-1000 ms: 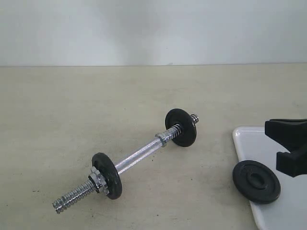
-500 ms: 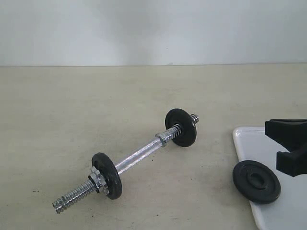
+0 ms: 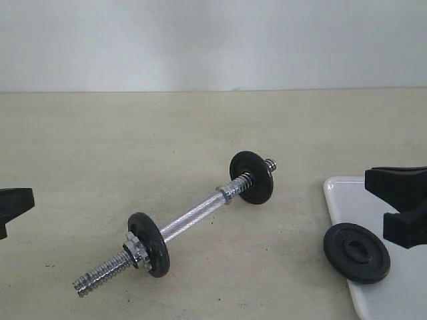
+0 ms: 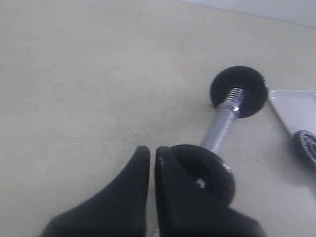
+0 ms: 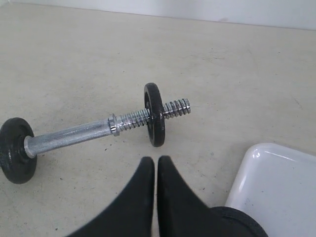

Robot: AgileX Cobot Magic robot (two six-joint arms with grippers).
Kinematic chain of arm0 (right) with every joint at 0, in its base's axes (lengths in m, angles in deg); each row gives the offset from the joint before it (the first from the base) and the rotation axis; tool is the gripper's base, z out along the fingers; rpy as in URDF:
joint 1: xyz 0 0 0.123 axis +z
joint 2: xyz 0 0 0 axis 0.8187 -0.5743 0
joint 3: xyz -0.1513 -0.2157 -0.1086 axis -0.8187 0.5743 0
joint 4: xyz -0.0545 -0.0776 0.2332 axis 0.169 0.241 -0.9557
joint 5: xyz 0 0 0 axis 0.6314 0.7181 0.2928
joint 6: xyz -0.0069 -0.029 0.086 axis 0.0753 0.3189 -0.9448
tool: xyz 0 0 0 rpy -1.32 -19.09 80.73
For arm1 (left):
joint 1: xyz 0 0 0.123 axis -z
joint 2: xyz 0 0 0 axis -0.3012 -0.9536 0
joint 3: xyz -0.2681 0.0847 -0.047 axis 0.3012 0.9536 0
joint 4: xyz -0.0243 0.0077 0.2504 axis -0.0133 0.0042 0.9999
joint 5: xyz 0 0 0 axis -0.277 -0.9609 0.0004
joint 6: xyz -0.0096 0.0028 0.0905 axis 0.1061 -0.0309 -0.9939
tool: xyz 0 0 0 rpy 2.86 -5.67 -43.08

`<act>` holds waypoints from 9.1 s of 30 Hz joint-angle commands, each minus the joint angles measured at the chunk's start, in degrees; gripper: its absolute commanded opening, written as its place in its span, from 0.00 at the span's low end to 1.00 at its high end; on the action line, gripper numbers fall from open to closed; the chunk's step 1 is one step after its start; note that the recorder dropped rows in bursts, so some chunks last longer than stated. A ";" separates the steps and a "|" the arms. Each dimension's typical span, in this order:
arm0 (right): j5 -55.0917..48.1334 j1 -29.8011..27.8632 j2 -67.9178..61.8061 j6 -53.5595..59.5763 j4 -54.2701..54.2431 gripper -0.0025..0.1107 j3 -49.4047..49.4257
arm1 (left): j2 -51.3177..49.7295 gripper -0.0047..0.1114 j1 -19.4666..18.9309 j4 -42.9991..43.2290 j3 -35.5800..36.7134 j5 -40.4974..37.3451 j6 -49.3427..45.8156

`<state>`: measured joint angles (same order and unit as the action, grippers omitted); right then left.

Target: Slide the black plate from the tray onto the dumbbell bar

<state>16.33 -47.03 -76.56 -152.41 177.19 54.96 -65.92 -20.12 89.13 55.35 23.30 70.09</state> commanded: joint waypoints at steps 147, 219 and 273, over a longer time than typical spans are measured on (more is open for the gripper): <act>18.01 0.05 0.00 5.21 -1.39 0.02 -0.32 | -34.56 0.08 33.77 -119.37 -37.80 -57.00 -136.85; 16.28 0.05 -0.09 -2.49 6.76 0.02 -0.32 | -68.68 0.53 39.91 -99.79 -64.30 -71.95 -115.04; 15.92 0.05 -0.09 -2.75 6.76 0.02 -0.32 | -72.47 0.50 39.91 -101.67 -64.20 -59.70 -115.39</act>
<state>32.31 -47.03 -76.56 -155.18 183.92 54.96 -138.34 19.54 -11.96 -8.61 -37.54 -45.13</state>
